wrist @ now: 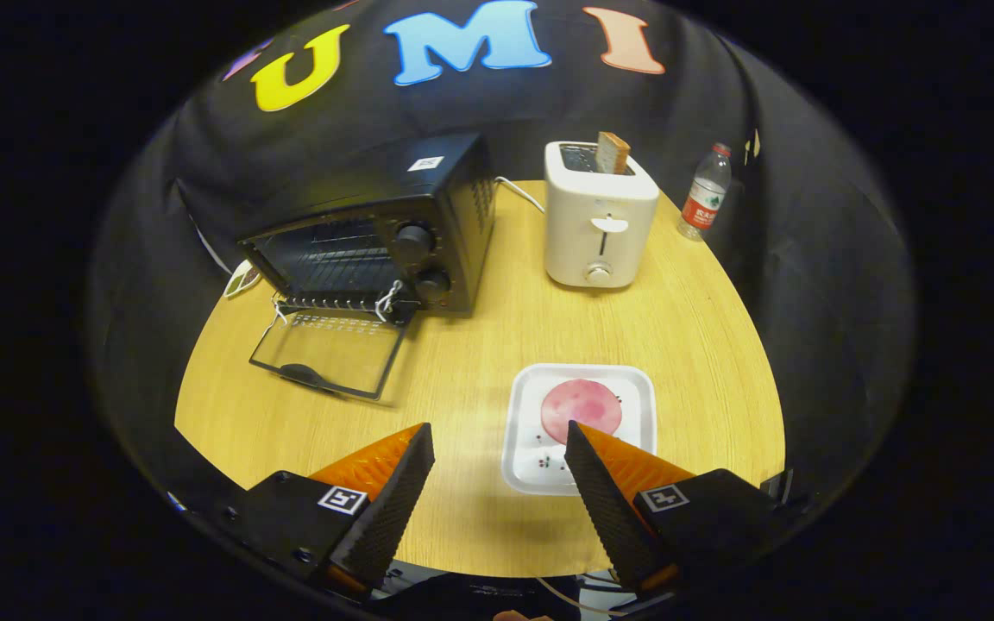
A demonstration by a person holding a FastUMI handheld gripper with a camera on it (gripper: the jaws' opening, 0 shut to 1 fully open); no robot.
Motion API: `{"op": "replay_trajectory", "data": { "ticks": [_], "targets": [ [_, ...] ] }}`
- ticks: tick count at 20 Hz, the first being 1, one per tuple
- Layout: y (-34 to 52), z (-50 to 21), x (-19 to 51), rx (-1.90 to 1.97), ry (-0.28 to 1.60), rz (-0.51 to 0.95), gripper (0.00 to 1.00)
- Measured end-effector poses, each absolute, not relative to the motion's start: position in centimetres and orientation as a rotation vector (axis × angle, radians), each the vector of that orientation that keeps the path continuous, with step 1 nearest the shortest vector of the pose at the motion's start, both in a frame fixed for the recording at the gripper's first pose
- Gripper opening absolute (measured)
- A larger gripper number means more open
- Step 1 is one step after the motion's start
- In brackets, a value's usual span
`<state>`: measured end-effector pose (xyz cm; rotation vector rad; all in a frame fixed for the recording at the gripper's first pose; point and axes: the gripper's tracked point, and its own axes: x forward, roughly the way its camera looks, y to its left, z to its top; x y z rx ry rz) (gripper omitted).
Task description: Open the toaster oven, put the food inside, and close the toaster oven door.
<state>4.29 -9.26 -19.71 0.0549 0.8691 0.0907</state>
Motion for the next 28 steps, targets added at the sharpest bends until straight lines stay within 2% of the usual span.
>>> {"op": "replay_trajectory", "data": {
  "ticks": [7, 15, 20, 23, 28],
  "targets": [
    [-16.9, -22.8, 5.5, 0.177, 1.019, 0.08, 0.99],
    [-21.1, -29.1, 6.7, 0.009, 1.156, 0.131, 0.97],
    [-20.8, -30.7, 7.5, -0.005, 1.185, 0.155, 0.84],
    [-21.0, -30.9, 8.0, 0.0, 1.177, 0.149, 0.72],
    [-21.5, -31.1, 7.6, 0.01, 1.213, 0.117, 0.4]
  ]
}}
